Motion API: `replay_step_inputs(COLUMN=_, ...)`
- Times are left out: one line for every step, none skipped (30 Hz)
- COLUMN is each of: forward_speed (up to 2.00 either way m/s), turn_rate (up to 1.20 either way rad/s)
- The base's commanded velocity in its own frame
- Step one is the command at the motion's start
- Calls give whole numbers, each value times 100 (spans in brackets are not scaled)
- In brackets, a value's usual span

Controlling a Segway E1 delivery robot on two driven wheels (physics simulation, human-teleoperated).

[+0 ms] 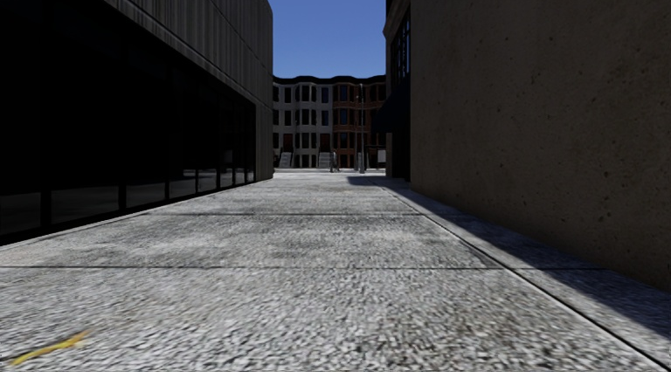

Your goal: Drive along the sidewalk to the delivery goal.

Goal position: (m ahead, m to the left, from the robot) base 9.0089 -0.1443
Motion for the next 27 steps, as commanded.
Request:
replay_step_inputs(forward_speed=200, turn_rate=-29)
replay_step_inputs(forward_speed=200, turn_rate=-34)
replay_step_inputs(forward_speed=200, turn_rate=-36)
replay_step_inputs(forward_speed=200, turn_rate=-35)
replay_step_inputs(forward_speed=200, turn_rate=-35)
replay_step_inputs(forward_speed=200, turn_rate=0)
replay_step_inputs(forward_speed=200, turn_rate=0)
replay_step_inputs(forward_speed=200, turn_rate=0)
replay_step_inputs(forward_speed=200, turn_rate=0)
replay_step_inputs(forward_speed=200, turn_rate=0)
replay_step_inputs(forward_speed=200, turn_rate=0)
replay_step_inputs(forward_speed=200, turn_rate=0)
replay_step_inputs(forward_speed=200, turn_rate=0)
replay_step_inputs(forward_speed=200, turn_rate=0)
replay_step_inputs(forward_speed=200, turn_rate=0)
replay_step_inputs(forward_speed=200, turn_rate=0)
replay_step_inputs(forward_speed=200, turn_rate=0)
replay_step_inputs(forward_speed=200, turn_rate=0)
replay_step_inputs(forward_speed=200, turn_rate=0)
replay_step_inputs(forward_speed=200, turn_rate=0)
replay_step_inputs(forward_speed=200, turn_rate=0)
replay_step_inputs(forward_speed=200, turn_rate=0)
replay_step_inputs(forward_speed=200, turn_rate=0)
replay_step_inputs(forward_speed=200, turn_rate=0)
replay_step_inputs(forward_speed=200, turn_rate=0)
replay_step_inputs(forward_speed=200, turn_rate=0)
replay_step_inputs(forward_speed=200, turn_rate=0)
